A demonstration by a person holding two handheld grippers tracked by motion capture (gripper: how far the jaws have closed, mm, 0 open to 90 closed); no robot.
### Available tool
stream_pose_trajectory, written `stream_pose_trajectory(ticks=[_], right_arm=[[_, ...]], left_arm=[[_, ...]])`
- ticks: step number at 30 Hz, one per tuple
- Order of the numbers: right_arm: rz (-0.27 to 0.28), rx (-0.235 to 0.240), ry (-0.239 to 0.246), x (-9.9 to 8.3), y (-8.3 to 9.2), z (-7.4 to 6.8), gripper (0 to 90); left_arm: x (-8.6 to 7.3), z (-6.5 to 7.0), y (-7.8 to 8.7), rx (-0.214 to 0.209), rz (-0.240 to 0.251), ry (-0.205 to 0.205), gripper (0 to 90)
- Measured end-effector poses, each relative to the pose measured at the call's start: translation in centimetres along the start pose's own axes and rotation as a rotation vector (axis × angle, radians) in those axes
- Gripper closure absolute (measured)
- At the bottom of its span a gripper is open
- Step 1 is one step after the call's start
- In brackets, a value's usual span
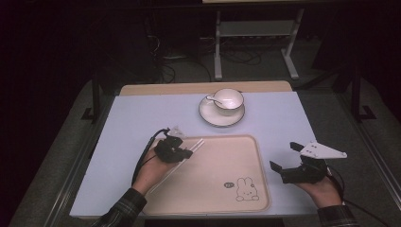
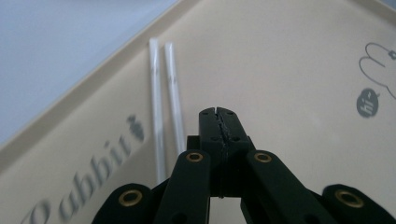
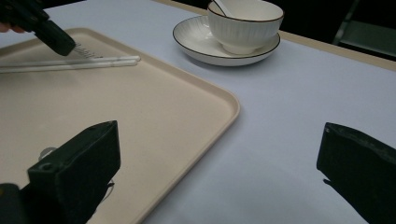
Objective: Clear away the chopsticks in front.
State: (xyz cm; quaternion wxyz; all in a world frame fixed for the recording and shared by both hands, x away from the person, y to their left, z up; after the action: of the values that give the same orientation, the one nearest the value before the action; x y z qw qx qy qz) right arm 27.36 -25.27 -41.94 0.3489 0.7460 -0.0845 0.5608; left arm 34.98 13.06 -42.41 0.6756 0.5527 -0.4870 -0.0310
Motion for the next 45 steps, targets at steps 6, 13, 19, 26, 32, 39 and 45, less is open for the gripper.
stream_pose_trajectory(ticks=[6,13,19,26,32,39,45], right_arm=[[-0.003,-0.001,-0.001,0.0,0.0,0.1,0.0],[-0.001,-0.002,-0.003,-0.1,0.1,0.1,0.0],[0.000,-0.002,-0.001,-0.1,0.1,0.1,0.0],[0.000,-0.002,-0.002,-0.1,0.1,0.1,0.0],[0.001,-0.004,-0.005,-0.1,0.1,0.2,0.0],[0.001,-0.003,-0.004,-0.1,0.1,0.1,0.0],[0.002,0.005,-0.001,-0.1,0.0,0.1,0.0]], left_arm=[[2.2,0.9,-3.8,-0.033,-0.017,-0.030,89.4],[2.8,0.2,-5.9,0.004,-0.011,-0.019,89.5],[1.9,-1.4,-5.2,0.029,-0.024,0.017,89.5],[0.6,-2.6,-4.1,0.041,-0.042,0.037,89.4],[-0.6,-3.5,-3.2,0.038,-0.053,0.065,89.4],[-2.0,-4.1,-2.1,0.042,-0.060,0.095,89.4],[-3.7,-4.4,-0.8,0.044,-0.069,0.114,89.4]])
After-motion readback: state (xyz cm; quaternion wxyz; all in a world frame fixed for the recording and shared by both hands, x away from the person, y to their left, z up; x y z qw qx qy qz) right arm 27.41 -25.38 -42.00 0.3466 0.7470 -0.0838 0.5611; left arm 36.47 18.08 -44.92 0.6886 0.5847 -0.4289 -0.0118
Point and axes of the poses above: each handheld gripper's, and its own axes: y roughly backward along the jaws, x roughly out of its top, z roughly to its right, the point moved 2 cm from there along -y, roughly forward along the jaws, and after that the axes turned 15 degrees about x, right-handed, at the moved point
